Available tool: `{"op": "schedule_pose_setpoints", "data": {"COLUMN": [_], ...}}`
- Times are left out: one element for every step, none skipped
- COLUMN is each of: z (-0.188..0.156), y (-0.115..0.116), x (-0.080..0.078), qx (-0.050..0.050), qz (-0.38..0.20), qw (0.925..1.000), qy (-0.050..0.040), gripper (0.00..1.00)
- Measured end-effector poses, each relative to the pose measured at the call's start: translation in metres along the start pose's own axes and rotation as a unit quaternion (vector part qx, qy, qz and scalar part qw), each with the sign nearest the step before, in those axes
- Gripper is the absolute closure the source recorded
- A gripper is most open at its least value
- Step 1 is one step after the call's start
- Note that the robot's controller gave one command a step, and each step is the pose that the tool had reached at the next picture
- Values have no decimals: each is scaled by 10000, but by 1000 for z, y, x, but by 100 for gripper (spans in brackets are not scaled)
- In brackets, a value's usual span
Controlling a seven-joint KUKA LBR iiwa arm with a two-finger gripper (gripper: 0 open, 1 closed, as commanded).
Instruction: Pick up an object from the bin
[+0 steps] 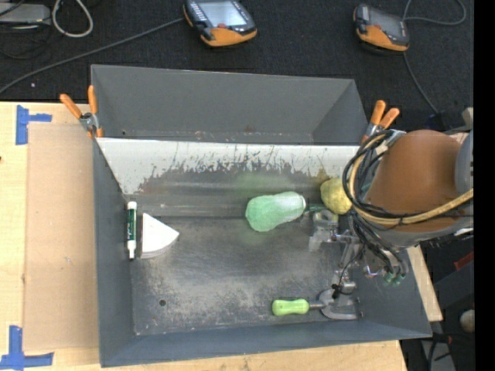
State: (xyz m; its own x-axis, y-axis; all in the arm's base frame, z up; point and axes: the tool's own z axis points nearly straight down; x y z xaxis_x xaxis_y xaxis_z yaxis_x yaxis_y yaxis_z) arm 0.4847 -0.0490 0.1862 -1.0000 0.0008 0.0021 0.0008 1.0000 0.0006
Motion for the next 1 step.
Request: {"op": "schedule_pose_setpoints", "data": {"z": [36], "y": [-3], "x": [5], "qx": [-3], "qz": [-224], "qw": [9997], "qy": [6], "gripper": [0]}}
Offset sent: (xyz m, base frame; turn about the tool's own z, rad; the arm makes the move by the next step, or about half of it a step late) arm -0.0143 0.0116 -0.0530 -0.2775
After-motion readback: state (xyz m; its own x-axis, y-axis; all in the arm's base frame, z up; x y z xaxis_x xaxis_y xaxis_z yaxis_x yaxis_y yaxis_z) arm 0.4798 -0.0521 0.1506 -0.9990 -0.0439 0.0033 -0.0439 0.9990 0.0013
